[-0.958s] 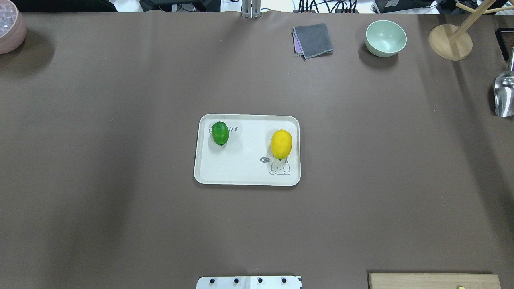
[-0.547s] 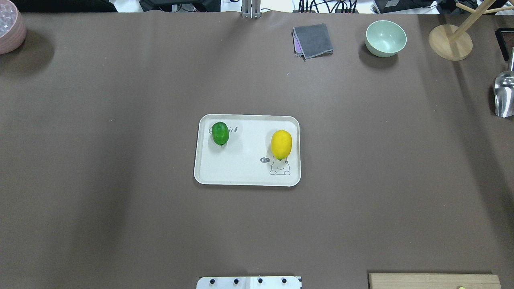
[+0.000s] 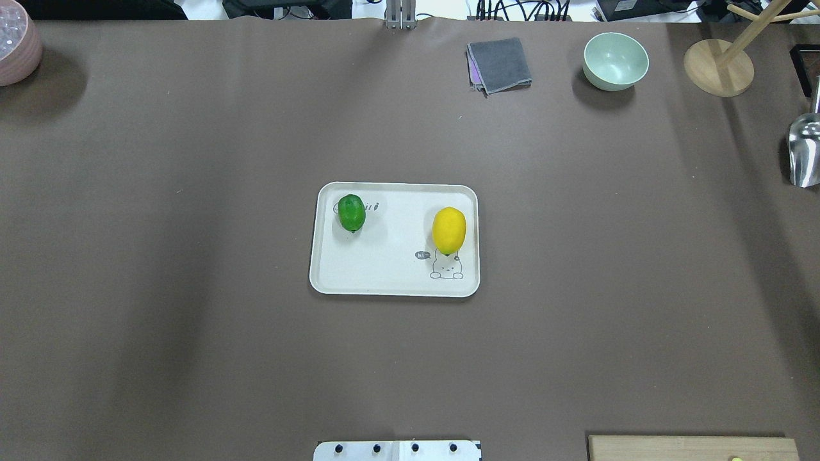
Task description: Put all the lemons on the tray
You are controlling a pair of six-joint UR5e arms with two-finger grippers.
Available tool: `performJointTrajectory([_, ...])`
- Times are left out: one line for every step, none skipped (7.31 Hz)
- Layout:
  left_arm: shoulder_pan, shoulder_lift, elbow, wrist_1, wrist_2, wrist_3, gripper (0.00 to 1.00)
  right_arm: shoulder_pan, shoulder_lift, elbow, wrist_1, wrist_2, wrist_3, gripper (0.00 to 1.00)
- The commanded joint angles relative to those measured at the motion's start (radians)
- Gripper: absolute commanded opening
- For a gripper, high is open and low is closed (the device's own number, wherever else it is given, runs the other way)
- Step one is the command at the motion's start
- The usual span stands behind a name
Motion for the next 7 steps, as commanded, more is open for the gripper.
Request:
performJointTrajectory([0.001,0.004,-0.008,-0.061,0.007,0.003,0.98,0.000,0.000,0.000,0.000,0.000,0.001,1.00])
performJointTrajectory([0.001,0.006,-0.008,-0.061,0.009,0.003,0.98,0.000,0.000,0.000,0.000,0.000,0.000,1.00])
performJointTrajectory([0.001,0.006,-0.009,-0.061,0.009,0.003,0.98,0.000,0.000,0.000,0.000,0.000,0.000,1.00])
performJointTrajectory([0.001,0.006,-0.010,-0.061,0.009,0.003,0.98,0.000,0.000,0.000,0.000,0.000,0.001,1.00])
performJointTrajectory([0.001,0.006,-0.011,-0.060,0.009,0.003,0.98,0.000,0.000,0.000,0.000,0.000,0.001,1.00])
performJointTrajectory([0.001,0.006,-0.011,-0.060,0.010,0.003,0.98,0.000,0.000,0.000,0.000,0.000,0.001,1.00])
performJointTrajectory([0.002,0.006,-0.011,-0.058,0.010,0.003,0.98,0.000,0.000,0.002,0.000,0.000,0.001,1.00])
